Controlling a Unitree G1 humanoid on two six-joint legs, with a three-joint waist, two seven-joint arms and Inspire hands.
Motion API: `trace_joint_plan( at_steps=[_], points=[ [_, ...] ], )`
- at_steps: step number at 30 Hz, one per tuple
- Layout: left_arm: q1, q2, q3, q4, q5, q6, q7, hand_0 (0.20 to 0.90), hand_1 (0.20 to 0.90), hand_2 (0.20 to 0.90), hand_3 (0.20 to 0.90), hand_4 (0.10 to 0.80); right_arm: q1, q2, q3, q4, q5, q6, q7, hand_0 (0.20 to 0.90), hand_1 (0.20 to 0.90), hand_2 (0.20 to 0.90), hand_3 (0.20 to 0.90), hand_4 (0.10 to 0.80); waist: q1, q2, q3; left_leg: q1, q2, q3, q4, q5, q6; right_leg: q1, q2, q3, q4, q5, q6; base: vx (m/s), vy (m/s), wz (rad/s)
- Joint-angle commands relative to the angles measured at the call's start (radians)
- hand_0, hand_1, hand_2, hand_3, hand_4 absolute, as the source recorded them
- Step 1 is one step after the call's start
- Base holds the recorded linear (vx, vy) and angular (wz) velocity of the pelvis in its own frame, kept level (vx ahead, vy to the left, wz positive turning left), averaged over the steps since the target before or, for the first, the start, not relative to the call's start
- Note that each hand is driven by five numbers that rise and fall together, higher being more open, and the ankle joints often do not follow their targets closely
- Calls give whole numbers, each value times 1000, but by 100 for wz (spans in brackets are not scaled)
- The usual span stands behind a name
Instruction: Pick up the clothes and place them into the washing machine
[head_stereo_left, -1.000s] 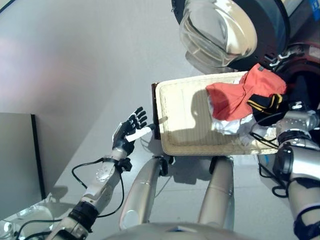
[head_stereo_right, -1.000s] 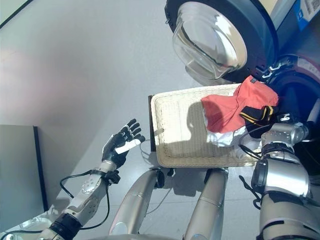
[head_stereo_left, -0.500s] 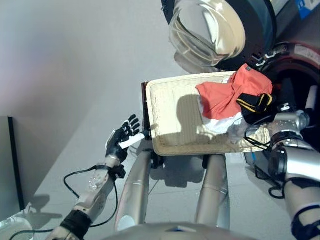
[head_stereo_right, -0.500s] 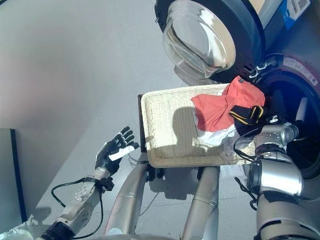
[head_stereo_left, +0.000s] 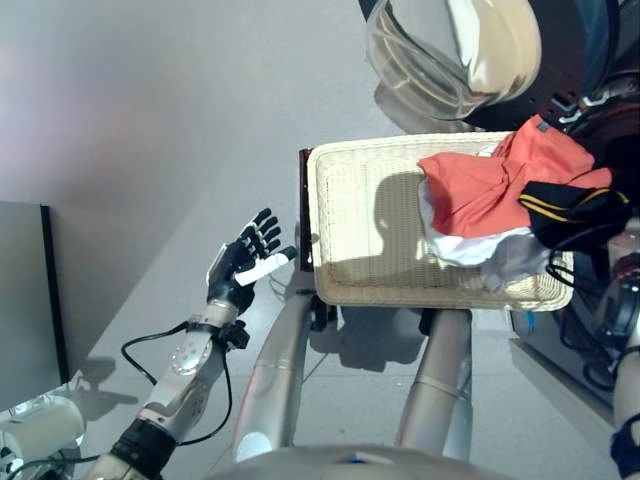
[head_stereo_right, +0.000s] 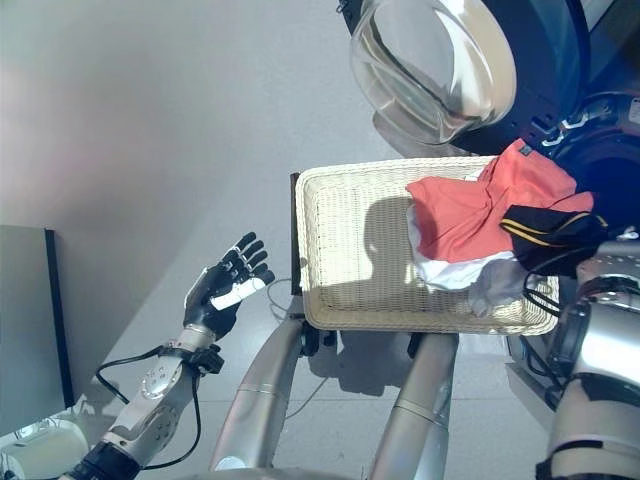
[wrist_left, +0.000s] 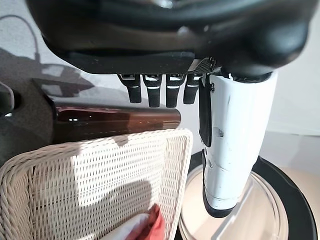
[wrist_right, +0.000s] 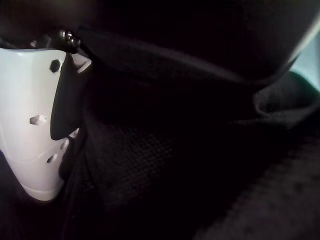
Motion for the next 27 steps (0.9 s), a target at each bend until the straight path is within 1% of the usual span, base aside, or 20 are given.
trace_joint_plan(
  at_steps=[1, 2, 7, 8, 9, 10, 18, 20, 23, 26, 27],
  points=[
    [26, 32, 71, -91, -15, -98, 4, 900, 900, 900, 900, 800, 23, -163, 53, -19, -36, -92, -19, 200, 200, 200, 200, 300, -15, 20, -59, 60, 74, -112, -50, -45, -121, 47, 16, 31, 2, -73, -35, 0, 0, 0],
    [33, 35, 72, -96, -18, -102, 1, 900, 900, 900, 900, 800, 41, -165, 48, -9, -35, -91, -14, 200, 200, 200, 200, 300, -16, 20, -64, 56, 73, -108, -51, -47, -120, 42, 15, 32, -2, -72, -34, 0, 0, 0],
    [32, 41, 71, -91, -27, -114, -9, 900, 900, 900, 900, 800, 56, -121, 61, -13, -14, -87, 50, 200, 200, 200, 200, 300, -15, 14, -73, 50, 77, -105, -47, -49, -117, 34, 20, 36, 0, -70, -34, 0, 0, 0],
    [31, 42, 69, -88, -29, -115, -12, 900, 900, 900, 900, 800, 53, -112, 70, -18, -13, -87, 64, 505, 505, 505, 505, 518, -14, 13, -73, 50, 77, -103, -45, -49, -117, 33, 19, 35, 1, -70, -34, 0, 0, 0],
    [31, 42, 70, -87, -31, -117, -15, 900, 900, 900, 900, 800, 51, -106, 77, -24, -17, -86, 74, 505, 505, 505, 505, 518, -13, 13, -73, 50, 78, -103, -45, -49, -117, 32, 20, 36, 1, -70, -34, 0, 0, 0],
    [31, 42, 71, -85, -32, -117, -18, 900, 900, 900, 900, 800, 49, -97, 89, -29, -27, -85, 82, 900, 900, 900, 900, 800, -13, 12, -73, 50, 78, -103, -45, -49, -116, 33, 22, 36, 0, -69, -34, 0, 0, 0],
    [24, 43, 80, -59, -25, -122, -13, 900, 900, 900, 900, 800, 44, -48, 135, -74, -90, -97, 90, 900, 900, 900, 900, 800, -22, 0, -69, 58, 84, -104, -49, -44, -114, 57, 26, 20, -18, -60, -36, -1, -1, 0],
    [24, 46, 82, -58, -25, -122, -17, 900, 900, 900, 900, 800, 50, -34, 157, -90, -116, -86, 105, 900, 900, 900, 900, 800, -23, -6, -68, 61, 86, -106, -52, -43, -114, 67, 27, 15, -26, -59, -36, 0, 0, 0],
    [25, 53, 78, -51, -28, -118, -24, 900, 900, 900, 900, 800, 45, -16, 166, -77, -102, -77, 118, 900, 900, 900, 900, 800, -24, -13, -66, 70, 86, -106, -61, -42, -112, 83, 29, 10, -43, -51, -36, 0, 0, 0],
    [22, 52, 76, -47, -33, -112, -26, 900, 900, 900, 900, 800, 33, 18, 183, -96, -92, -75, 131, 900, 900, 900, 900, 800, -27, -22, -60, 86, 86, -102, -79, -38, -109, 109, 31, 7, -71, -37, -34, -1, 22, -8],
    [21, 57, 73, -42, -30, -109, -28, 900, 900, 900, 900, 800, 29, 44, 216, -117, -125, -67, 137, 900, 900, 900, 900, 800, -27, -28, -58, 104, 85, -96, -96, -34, -108, 131, 29, 4, -96, -25, -32, 9, 44, -11]
  ],
)
